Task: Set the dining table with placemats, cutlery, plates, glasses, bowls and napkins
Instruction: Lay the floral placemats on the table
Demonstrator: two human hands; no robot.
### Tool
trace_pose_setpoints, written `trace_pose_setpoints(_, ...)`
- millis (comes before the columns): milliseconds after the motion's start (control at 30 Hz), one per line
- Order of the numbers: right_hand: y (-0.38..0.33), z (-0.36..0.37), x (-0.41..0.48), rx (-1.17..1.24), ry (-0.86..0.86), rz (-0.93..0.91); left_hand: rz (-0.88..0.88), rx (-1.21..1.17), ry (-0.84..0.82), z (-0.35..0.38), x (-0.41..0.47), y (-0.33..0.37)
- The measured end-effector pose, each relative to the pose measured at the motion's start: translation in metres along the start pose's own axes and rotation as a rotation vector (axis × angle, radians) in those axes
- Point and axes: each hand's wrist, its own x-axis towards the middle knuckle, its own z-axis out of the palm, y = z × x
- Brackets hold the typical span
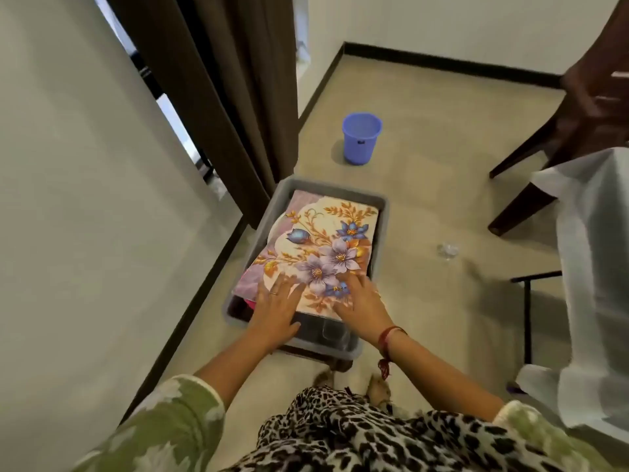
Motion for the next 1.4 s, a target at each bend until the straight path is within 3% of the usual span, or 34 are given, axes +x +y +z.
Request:
trace_pose_setpoints(200,0.018,-0.004,0.026,0.07,-0.027,0.183,0.269,0.176,-0.079,0.004,0.033,-0.008)
trace_pose_setpoints(333,0.027,-0.019,0.039,0.281,0.128,0.348,0.31,-0.025,0.138,-0.017,0.045,-0.014)
trace_pose_setpoints(433,0.027,-0.034,0.051,0.628,0.222,0.611,0.295,-0.135,0.274,-0.052,0.053,-0.02)
trace_pose_setpoints(533,0.028,-0.054,0.071,1.22,0.021,0.888,0.302,-0.115,0.372,-0.091,0.063,-0.025)
trace_pose_setpoints(600,0.029,-0.066,0.089,1.468,-0.069,0.933,0.356,-0.094,0.417,-0.11,0.07,-0.033)
trace_pose_setpoints(733,0.013,-0.074,0.124,1.567,-0.209,0.873,0.376,-0.015,0.45,-0.137,0.068,-0.048)
trace_pose_setpoints(833,-0.005,-0.077,0.136,1.601,-0.118,0.822,0.384,0.054,0.51,-0.152,0.059,-0.054)
trace_pose_setpoints(1000,-0.024,-0.085,0.136,1.207,-0.117,0.795,0.506,0.138,0.638,-0.161,0.039,-0.052)
trace_pose_setpoints(1100,-0.023,-0.079,0.129,1.118,-0.1,0.786,0.519,0.132,0.663,-0.153,0.025,-0.049)
trace_pose_setpoints(1300,-0.019,-0.09,0.118,1.218,0.084,0.361,0.469,0.059,0.724,-0.132,0.009,-0.057)
trace_pose_setpoints(1400,-0.015,-0.112,0.105,1.23,0.226,0.17,0.406,0.11,0.493,-0.124,0.016,-0.054)
